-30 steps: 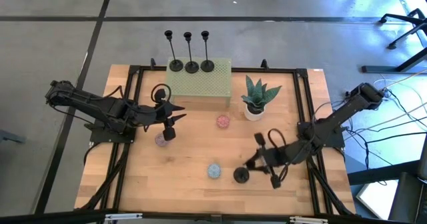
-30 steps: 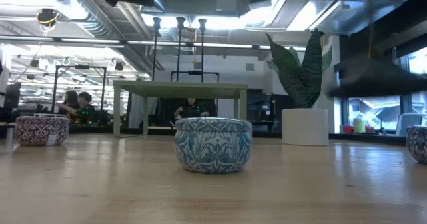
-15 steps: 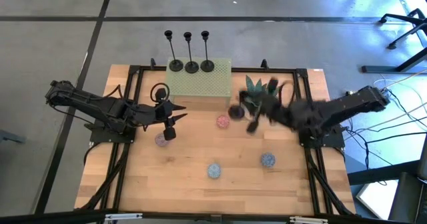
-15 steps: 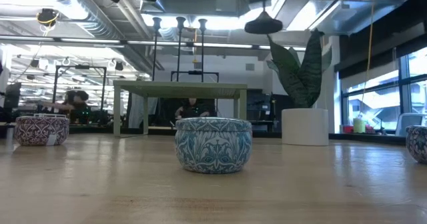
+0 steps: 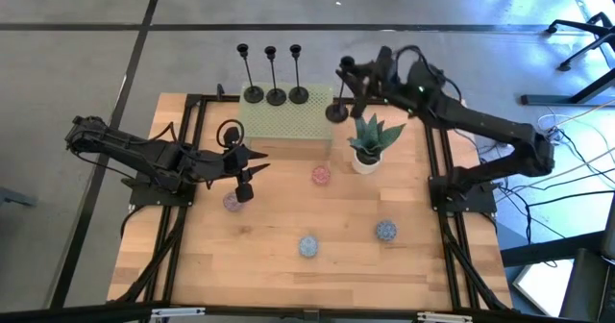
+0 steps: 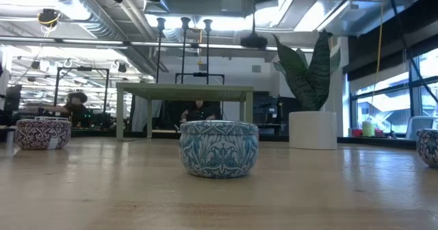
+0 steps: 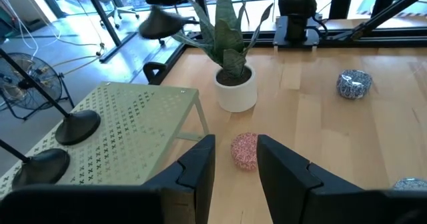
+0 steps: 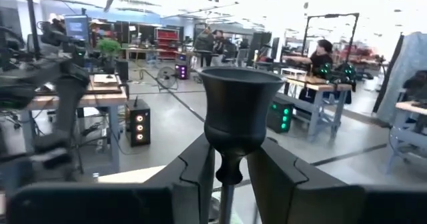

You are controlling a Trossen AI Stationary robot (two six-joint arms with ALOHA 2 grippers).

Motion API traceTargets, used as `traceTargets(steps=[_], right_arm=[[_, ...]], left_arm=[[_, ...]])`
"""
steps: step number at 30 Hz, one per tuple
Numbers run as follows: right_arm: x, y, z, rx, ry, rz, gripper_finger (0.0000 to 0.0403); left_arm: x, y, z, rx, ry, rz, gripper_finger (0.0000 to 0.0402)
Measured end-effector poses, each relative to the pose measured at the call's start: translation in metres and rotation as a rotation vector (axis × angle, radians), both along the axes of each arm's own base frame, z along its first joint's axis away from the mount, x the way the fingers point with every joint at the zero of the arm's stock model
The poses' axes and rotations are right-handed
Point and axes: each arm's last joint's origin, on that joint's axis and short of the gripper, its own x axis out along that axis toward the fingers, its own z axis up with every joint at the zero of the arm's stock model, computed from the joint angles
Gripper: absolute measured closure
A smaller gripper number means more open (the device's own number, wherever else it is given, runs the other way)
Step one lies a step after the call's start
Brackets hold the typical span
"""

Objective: Pick & Place candle stick holders
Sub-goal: Align the black candle holder with the other black candle holder on the shelf

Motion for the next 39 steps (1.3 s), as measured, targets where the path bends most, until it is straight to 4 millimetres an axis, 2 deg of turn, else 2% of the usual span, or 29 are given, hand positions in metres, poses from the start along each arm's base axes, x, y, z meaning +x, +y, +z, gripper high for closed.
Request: traceTargets(steps=[7,15,25,39], right_arm=[[0.024,-0.052,-0.030,0.016,-0.003,0.033,0.0314],[0.040,-0.083,-0.058,0.018,-0.001,-0.020,0.0314],[0.052,-0.101,-0.082,0.028,0.014,-0.050,0.0314],[0.051,-0.104,-0.084,0.032,0.025,-0.081,0.0313]], left_arm=[[0.000,0.000,0.000,0.031,0.012,-0.007,0.0295],[0.000,0.000,0.000,0.032,0.012,-0.008,0.0295],[0.000,0.000,0.000,0.025,0.010,-0.005,0.0295],[0.000,0.000,0.000,0.022,0.009,-0.005,0.0295]])
